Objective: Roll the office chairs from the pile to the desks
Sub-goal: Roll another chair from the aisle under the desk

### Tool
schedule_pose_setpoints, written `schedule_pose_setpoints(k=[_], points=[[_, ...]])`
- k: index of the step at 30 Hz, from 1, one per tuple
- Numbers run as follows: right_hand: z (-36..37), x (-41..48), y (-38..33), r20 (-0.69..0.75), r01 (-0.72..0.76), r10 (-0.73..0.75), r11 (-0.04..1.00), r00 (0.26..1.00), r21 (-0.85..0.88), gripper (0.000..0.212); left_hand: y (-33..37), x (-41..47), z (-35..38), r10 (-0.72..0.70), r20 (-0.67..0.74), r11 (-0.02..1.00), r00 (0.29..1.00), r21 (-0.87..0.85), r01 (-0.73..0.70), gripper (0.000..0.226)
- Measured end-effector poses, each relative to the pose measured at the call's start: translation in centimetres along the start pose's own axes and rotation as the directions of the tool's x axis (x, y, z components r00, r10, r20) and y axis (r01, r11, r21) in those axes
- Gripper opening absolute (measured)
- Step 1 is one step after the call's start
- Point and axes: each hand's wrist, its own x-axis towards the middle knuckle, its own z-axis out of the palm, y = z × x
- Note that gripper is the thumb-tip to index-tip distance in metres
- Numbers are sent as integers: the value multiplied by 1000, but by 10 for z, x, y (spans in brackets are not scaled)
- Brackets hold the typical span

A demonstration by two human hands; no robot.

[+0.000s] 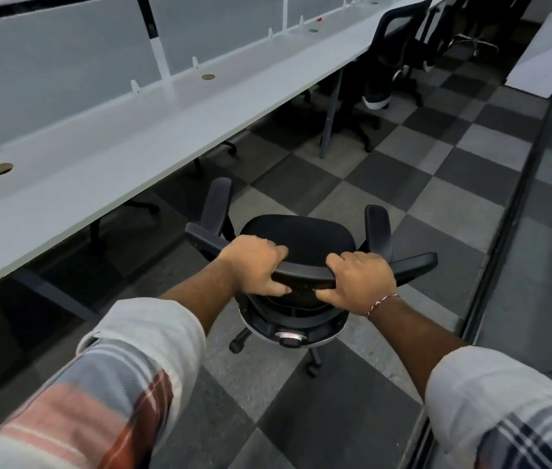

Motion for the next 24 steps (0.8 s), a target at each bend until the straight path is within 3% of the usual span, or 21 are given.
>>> schedule_pose_setpoints(k=[12, 24], points=[[39, 70, 122, 24, -72, 73, 997, 997, -3, 52, -30, 151, -22, -1, -22, 998, 1000, 68, 3, 56], [74, 168, 267, 130, -229, 230, 973, 964, -25, 48, -52, 343, -65, 70, -7, 997, 998, 41, -69, 48]])
